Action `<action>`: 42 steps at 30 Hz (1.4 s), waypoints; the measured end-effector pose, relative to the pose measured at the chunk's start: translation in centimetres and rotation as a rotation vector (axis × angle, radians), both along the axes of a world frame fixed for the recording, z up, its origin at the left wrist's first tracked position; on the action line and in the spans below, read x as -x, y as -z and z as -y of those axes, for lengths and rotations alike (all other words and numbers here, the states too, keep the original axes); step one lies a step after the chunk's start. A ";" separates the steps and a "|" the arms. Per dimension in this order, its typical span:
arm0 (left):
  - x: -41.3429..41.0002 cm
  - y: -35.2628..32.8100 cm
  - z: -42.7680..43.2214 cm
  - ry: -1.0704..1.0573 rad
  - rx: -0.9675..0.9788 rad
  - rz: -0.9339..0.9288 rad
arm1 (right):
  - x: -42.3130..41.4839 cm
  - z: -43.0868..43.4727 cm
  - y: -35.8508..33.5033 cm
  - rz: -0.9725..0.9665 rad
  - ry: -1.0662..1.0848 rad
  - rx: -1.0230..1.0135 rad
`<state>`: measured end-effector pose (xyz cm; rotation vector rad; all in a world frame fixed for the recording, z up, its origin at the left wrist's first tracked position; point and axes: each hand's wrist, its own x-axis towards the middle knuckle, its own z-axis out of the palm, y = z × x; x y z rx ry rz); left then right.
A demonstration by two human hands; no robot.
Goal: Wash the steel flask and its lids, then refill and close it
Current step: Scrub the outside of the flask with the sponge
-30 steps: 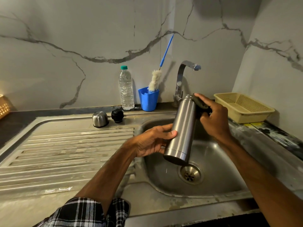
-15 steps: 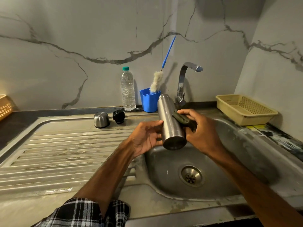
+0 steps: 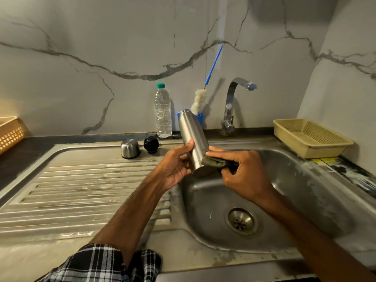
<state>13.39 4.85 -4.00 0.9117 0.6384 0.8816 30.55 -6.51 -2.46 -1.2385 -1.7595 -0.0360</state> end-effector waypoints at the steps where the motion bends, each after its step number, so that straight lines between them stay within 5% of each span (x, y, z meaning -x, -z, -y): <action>1: -0.1 0.1 0.1 0.014 -0.016 -0.003 | -0.1 -0.1 0.2 -0.033 0.041 -0.004; 7: 0.0 0.3 -0.2 -0.009 -0.018 0.010 | 0.6 0.1 0.5 0.079 -0.083 -0.044; 16: 0.2 0.1 -0.2 0.029 -0.065 0.022 | -0.2 -0.4 0.4 -0.015 -0.088 -0.097; 23: -1.2 0.1 1.6 0.212 -0.174 0.018 | -2.0 -0.8 -0.1 -0.087 0.097 -0.106; 28: -1.1 0.2 1.6 0.238 -0.192 0.002 | -2.0 -0.7 -0.4 -0.006 -0.054 -0.066; 34: -1.4 -0.1 2.7 0.337 -0.171 -0.013 | -4.3 -1.9 -0.3 -0.050 0.179 -0.131; 38: -1.2 -0.3 2.6 0.346 -0.169 -0.014 | -4.3 -2.0 -0.6 0.087 0.049 -0.125; 42: -1.2 -0.4 2.8 0.416 -0.155 -0.003 | -5.5 -2.7 -1.0 -0.112 0.233 -0.132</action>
